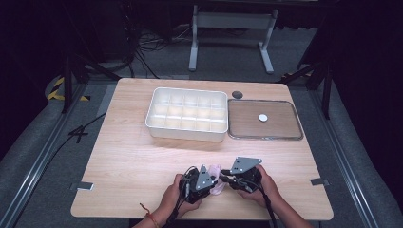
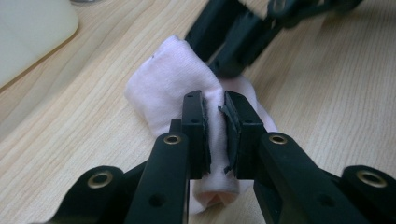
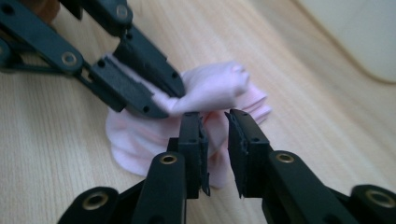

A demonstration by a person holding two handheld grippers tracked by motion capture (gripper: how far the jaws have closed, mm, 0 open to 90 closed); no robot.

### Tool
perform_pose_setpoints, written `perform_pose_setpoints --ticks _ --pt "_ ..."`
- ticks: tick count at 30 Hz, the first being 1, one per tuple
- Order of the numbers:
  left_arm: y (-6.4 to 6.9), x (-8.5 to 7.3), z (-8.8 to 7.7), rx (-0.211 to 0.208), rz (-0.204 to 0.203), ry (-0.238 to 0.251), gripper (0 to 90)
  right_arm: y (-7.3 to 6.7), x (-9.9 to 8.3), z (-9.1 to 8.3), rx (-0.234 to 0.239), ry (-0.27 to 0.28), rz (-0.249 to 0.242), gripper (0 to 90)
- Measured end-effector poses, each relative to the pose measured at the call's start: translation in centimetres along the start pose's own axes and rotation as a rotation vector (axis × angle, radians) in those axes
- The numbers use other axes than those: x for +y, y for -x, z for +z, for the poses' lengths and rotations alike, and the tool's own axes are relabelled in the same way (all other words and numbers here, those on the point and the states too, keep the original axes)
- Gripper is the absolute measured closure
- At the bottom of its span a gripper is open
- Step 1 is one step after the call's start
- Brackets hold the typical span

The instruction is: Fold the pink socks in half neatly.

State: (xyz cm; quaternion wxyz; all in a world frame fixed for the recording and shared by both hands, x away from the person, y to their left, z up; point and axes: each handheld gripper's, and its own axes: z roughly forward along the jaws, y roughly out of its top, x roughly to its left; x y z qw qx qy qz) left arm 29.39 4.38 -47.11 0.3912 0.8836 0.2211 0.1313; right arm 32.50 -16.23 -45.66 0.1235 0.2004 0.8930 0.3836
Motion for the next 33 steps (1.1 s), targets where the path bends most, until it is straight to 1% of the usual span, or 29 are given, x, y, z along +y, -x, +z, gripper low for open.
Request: perform_pose_setpoints --ticks 1,5,8,9,11,13,16,18,19,21,22,23,25,26,27,28,29,30,31,32,33 --pt "-0.1 0.0 0.0 -0.003 -0.009 0.001 79.3 0.0 0.0 0.0 0.0 0.0 0.0 77.8" --pt "-0.1 0.0 0.1 -0.003 -0.002 0.0 79.0 0.4 0.5 -1.1 -0.019 0.08 0.039 81.1" --pt "-0.1 0.0 0.1 -0.006 -0.005 0.005 78.9 0.4 0.8 -1.2 -0.015 0.129 0.044 82.0" --pt "-0.1 0.0 0.1 -0.007 -0.003 0.003 78.8 0.4 1.1 -1.2 -0.017 0.143 0.048 82.2" --pt "-0.1 0.1 0.2 -0.011 0.007 0.001 78.7 0.3 1.4 -1.0 -0.006 0.164 0.055 82.5" --pt "-0.1 0.1 0.1 -0.009 0.01 -0.002 78.7 0.0 1.6 -0.4 -0.008 0.138 0.039 82.5" --pt "0.0 0.1 0.2 -0.007 0.007 0.001 78.3 0.0 1.5 0.3 -0.009 0.099 0.031 82.4" --pt "0.0 0.1 0.2 -0.009 0.009 0.001 77.4 0.1 1.2 0.6 -0.008 0.062 0.023 82.4" --pt "0.0 0.1 0.2 -0.015 0.005 0.002 76.4 0.1 0.9 0.8 -0.006 0.032 0.025 82.4" --pt "-0.2 0.1 0.1 -0.027 0.002 0.004 75.3 0.1 0.4 1.0 -0.011 0.019 0.018 82.4" --pt "-0.2 0.1 0.1 -0.027 0.002 0.004 73.8 0.1 0.3 1.0 -0.006 0.015 0.025 82.4" --pt "-0.4 0.0 0.0 -0.062 -0.009 0.012 71.3 0.2 0.2 1.0 -0.011 0.013 0.021 82.4" --pt "-0.6 0.0 -0.4 -0.087 -0.02 0.003 66.9 0.3 0.1 1.1 -0.008 0.005 0.025 82.5" --pt "-0.6 0.0 -0.4 -0.087 -0.02 0.003 66.4 0.3 0.0 1.1 -0.006 0.006 0.031 82.6" --pt "-1.0 0.1 -0.9 -0.127 -0.043 0.017 66.4 0.3 -0.1 1.1 -0.001 0.008 0.035 82.7" --pt "-1.0 0.1 -0.9 -0.127 -0.043 0.017 69.6 0.3 -0.1 1.1 -0.001 0.008 0.035 82.7" --pt "-1.3 0.0 -1.2 -0.154 -0.069 0.037 69.6 0.3 -0.2 1.1 -0.002 0.008 0.044 82.7" --pt "-1.6 0.0 -1.7 -0.177 -0.087 0.049 76.7 0.3 -0.2 1.1 -0.001 0.01 0.041 82.7" --pt "-2.2 0.1 -2.6 -0.179 -0.098 0.065 78.0 0.4 -0.3 1.1 -0.004 0.012 0.034 82.7" --pt "-2.4 0.1 -2.9 -0.174 -0.094 0.076 79.6 0.4 -0.3 1.1 -0.002 0.013 0.036 82.7" --pt "-2.6 0.1 -3.2 -0.167 -0.087 0.077 80.8 0.4 -0.3 1.1 -0.001 0.012 0.04 82.7"
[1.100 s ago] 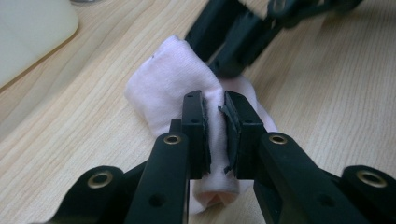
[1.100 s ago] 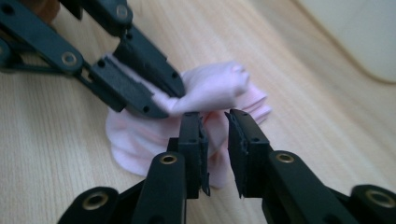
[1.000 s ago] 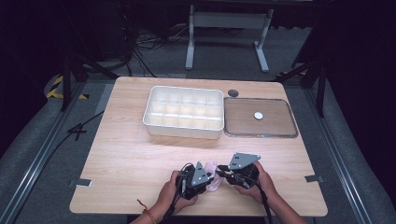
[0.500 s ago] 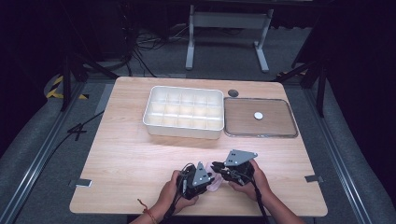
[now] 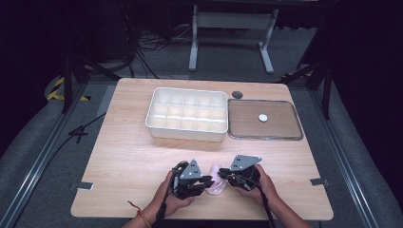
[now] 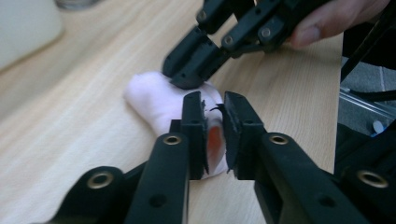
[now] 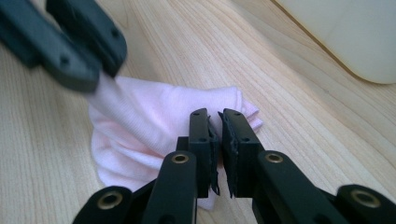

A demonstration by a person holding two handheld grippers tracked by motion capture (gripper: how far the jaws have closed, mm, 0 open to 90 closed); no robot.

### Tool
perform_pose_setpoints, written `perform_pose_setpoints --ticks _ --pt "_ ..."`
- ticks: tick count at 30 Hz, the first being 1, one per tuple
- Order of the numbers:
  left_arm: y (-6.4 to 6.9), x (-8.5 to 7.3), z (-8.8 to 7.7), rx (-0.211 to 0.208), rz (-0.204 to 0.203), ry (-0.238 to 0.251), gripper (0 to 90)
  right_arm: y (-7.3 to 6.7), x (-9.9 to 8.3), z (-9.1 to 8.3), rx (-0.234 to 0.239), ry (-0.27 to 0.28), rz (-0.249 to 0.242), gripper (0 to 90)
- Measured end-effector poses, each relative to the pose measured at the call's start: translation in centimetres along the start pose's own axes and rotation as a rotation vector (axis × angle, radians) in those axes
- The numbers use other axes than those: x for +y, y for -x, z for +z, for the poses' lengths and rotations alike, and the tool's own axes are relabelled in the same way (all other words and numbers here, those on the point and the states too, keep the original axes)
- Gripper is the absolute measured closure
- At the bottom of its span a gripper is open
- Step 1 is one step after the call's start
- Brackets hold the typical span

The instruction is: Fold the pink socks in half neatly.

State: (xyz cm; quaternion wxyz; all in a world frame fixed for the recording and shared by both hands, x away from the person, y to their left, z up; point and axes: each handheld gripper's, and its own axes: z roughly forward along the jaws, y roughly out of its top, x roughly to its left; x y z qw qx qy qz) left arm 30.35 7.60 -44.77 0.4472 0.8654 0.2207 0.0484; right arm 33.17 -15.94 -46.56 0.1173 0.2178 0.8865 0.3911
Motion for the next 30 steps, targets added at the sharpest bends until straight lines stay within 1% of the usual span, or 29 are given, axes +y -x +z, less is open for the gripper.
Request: perform_pose_setpoints --ticks 3,5,6,9,10,11,12,13,15,20,21,23,24,25,26,27,28,30 --pt "-0.2 -0.1 -0.2 0.006 -0.008 0.01 83.3 0.0 0.0 0.0 -0.001 0.002 -0.007 82.7" --pt "-0.3 -0.3 0.2 0.001 0.002 -0.006 83.2 0.0 0.0 0.0 -0.004 0.002 -0.012 82.7" --pt "-0.2 -0.5 0.5 -0.01 0.005 -0.016 82.7 -0.1 0.0 0.0 -0.007 0.001 -0.011 82.7" --pt "0.3 -0.8 1.4 -0.006 0.043 -0.05 82.2 -0.1 -0.1 0.0 -0.007 0.001 -0.012 82.7" --pt "0.5 -0.9 1.7 -0.014 0.043 -0.053 82.2 -0.2 -0.1 0.0 -0.006 0.0 -0.011 82.7" --pt "0.7 -1.0 2.1 -0.019 0.062 -0.069 82.3 -0.2 -0.1 0.0 -0.005 0.001 -0.011 82.7" --pt "0.9 -1.1 2.2 -0.018 0.062 -0.066 82.6 -0.2 -0.1 0.0 -0.003 0.002 -0.013 82.7" --pt "1.0 -1.2 2.4 -0.02 0.077 -0.064 82.9 -0.2 -0.1 -0.1 -0.003 0.001 -0.013 82.7" --pt "1.3 -1.3 2.5 -0.007 0.103 -0.074 83.4 -0.2 -0.2 -0.1 -0.003 0.0 -0.016 82.7" --pt "1.6 -1.6 2.5 0.008 0.131 -0.065 83.4 -0.1 -0.1 -0.2 -0.005 -0.003 -0.025 82.6" --pt "1.7 -1.6 2.5 0.012 0.148 -0.071 83.4 -0.1 -0.1 -0.2 -0.005 -0.005 -0.027 82.4" --pt "1.7 -1.6 2.5 0.013 0.149 -0.07 83.4 -0.1 -0.1 -0.3 -0.007 -0.005 -0.026 81.5" --pt "1.7 -1.6 2.5 0.013 0.149 -0.072 83.4 -0.1 -0.1 -0.3 -0.011 -0.005 -0.033 81.5" --pt "1.7 -1.6 2.6 0.012 0.154 -0.068 83.3 -0.2 0.0 -0.4 -0.024 -0.004 -0.039 81.8" --pt "1.7 -1.6 2.5 0.012 0.151 -0.075 83.3 -0.3 0.1 -0.5 -0.048 0.004 -0.055 82.8" --pt "1.6 -1.6 2.5 0.01 0.154 -0.072 83.3 -0.4 0.2 -0.6 -0.058 0.008 -0.059 83.7" --pt "1.6 -1.5 2.6 0.007 0.159 -0.068 83.3 -0.5 0.3 -0.8 -0.066 0.022 -0.061 84.8" --pt "1.6 -1.5 2.6 0.003 0.142 -0.065 83.4 -0.7 0.6 -1.1 -0.056 0.062 -0.058 86.4"
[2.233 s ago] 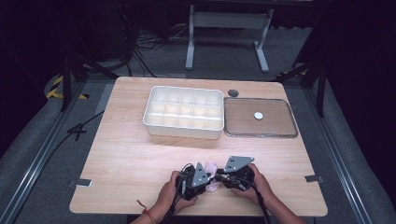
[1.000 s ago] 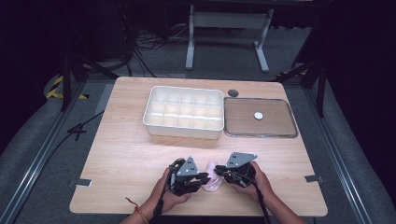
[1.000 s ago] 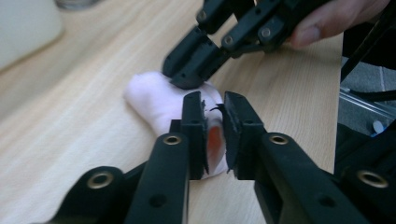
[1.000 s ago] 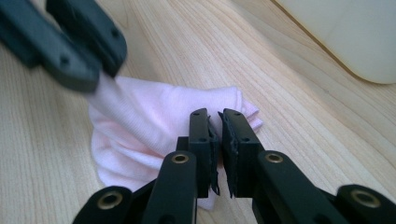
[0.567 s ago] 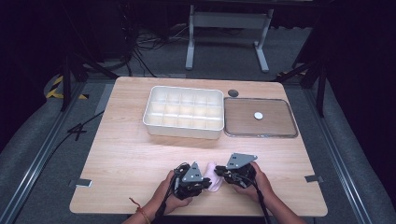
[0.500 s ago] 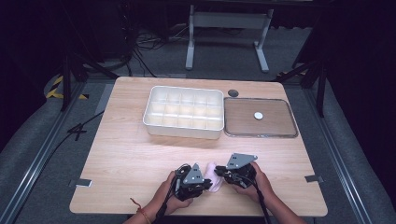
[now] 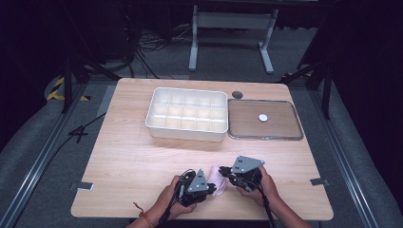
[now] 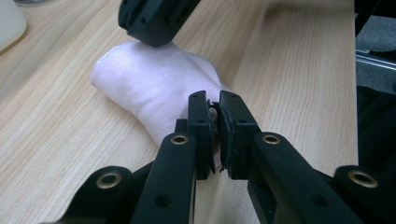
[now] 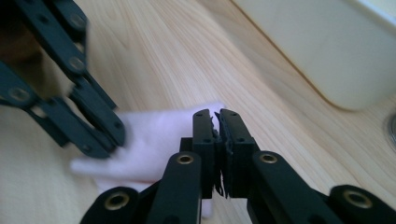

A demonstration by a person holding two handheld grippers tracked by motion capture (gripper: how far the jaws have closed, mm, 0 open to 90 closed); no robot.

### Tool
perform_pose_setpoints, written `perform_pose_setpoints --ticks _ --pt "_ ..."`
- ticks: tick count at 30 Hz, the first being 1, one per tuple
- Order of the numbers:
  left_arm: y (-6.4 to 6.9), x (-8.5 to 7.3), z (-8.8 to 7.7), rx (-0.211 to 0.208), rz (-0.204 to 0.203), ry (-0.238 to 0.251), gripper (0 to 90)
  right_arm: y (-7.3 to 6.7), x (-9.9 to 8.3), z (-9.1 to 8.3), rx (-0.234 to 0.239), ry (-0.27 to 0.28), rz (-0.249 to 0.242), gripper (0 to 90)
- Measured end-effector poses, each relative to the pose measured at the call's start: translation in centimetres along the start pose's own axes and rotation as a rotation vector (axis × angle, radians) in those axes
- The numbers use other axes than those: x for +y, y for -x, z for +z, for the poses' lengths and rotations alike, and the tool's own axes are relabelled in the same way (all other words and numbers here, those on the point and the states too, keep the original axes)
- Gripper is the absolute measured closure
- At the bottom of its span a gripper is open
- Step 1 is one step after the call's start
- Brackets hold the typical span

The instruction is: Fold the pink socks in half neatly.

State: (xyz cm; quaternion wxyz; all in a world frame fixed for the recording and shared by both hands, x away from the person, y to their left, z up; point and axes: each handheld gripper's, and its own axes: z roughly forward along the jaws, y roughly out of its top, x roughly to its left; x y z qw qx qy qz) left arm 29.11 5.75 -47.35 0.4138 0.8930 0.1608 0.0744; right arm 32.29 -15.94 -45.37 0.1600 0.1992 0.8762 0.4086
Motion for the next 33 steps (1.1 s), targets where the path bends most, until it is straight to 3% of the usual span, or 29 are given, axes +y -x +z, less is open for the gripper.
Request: perform_pose_setpoints --ticks 2,4,11,17,33 --pt "0.0 0.0 0.0 -0.002 0.012 -0.006 83.4 -0.4 0.3 -0.1 0.039 0.03 -0.005 88.6" --pt "0.0 0.1 -0.1 0.003 0.034 -0.018 83.7 -1.0 0.3 0.3 0.088 0.003 -0.017 89.3" --pt "-0.1 0.1 -0.1 -0.004 0.039 -0.027 85.7 -1.1 -0.2 1.2 0.108 -0.047 0.003 89.6" --pt "0.0 0.1 0.0 -0.002 0.032 -0.025 85.9 -0.6 -0.4 1.2 0.098 -0.063 0.021 89.7" --pt "0.1 0.1 0.0 0.003 0.037 -0.024 85.8 1.1 -1.0 0.7 0.005 -0.094 0.059 89.4"
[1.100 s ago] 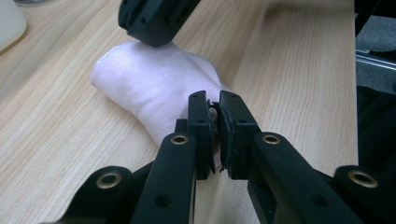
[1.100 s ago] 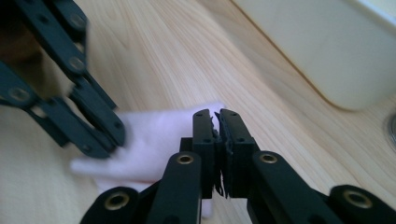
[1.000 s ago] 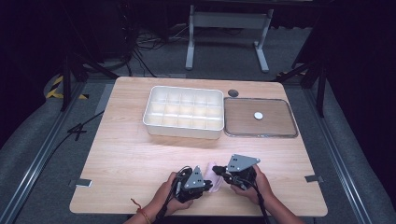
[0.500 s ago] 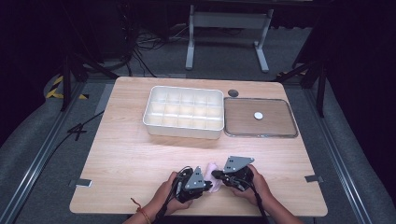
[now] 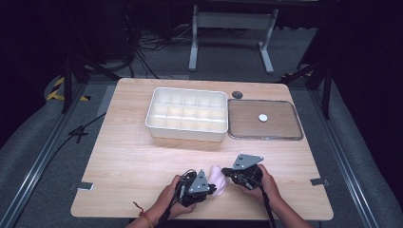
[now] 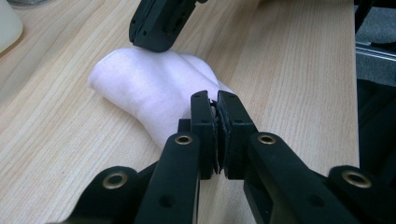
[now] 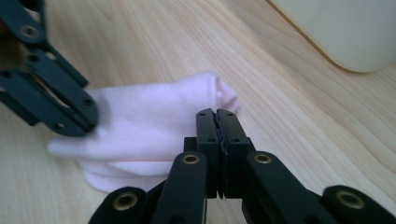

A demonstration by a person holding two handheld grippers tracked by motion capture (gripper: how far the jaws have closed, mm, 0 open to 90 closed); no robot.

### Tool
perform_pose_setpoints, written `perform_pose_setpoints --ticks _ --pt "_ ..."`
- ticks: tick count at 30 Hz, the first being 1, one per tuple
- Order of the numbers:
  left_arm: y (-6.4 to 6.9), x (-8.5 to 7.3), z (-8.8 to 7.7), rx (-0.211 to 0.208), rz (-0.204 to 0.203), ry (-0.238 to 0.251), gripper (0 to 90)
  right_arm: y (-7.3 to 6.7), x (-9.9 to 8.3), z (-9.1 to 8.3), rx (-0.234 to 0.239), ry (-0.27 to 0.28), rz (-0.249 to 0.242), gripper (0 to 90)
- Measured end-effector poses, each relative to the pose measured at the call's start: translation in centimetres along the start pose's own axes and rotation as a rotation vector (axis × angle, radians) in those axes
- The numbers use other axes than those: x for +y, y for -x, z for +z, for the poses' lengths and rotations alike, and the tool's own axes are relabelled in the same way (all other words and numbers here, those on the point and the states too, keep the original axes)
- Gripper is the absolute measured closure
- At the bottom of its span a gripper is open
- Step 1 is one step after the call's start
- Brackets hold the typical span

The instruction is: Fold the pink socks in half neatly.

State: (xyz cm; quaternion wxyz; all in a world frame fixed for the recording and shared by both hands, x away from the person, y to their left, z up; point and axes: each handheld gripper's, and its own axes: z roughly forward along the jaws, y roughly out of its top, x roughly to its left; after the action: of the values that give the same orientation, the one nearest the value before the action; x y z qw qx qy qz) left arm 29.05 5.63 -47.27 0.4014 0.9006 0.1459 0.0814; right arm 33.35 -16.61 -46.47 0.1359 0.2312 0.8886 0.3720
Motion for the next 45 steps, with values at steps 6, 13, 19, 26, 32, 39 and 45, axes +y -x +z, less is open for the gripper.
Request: perform_pose_setpoints --ticks 6,13,19,26,32,39,45 --pt "0.0 0.0 0.0 0.001 0.003 -0.003 85.5 0.9 0.1 -1.1 -0.04 0.06 0.032 89.3" --pt "0.1 0.0 0.0 0.0 -0.005 0.0 85.4 -0.8 0.9 -1.6 0.064 0.113 0.018 88.0" --pt "0.1 0.0 0.0 0.001 -0.004 -0.001 85.4 -2.0 0.7 -0.2 0.09 0.038 -0.036 86.7" --pt "0.3 0.0 0.0 -0.002 -0.01 0.008 83.8 -0.8 0.3 -0.1 0.056 0.031 0.002 84.1" --pt "0.5 0.1 0.0 -0.026 -0.015 0.012 79.8 -0.5 0.7 -0.7 0.04 0.08 0.056 75.0" --pt "0.4 0.3 -0.2 -0.043 -0.018 0.021 74.6 -0.7 1.1 -1.0 0.063 0.11 0.089 61.9" --pt "0.2 1.0 -2.1 -0.025 -0.002 0.062 58.3 -1.0 1.2 -0.4 0.065 0.081 0.097 48.8"
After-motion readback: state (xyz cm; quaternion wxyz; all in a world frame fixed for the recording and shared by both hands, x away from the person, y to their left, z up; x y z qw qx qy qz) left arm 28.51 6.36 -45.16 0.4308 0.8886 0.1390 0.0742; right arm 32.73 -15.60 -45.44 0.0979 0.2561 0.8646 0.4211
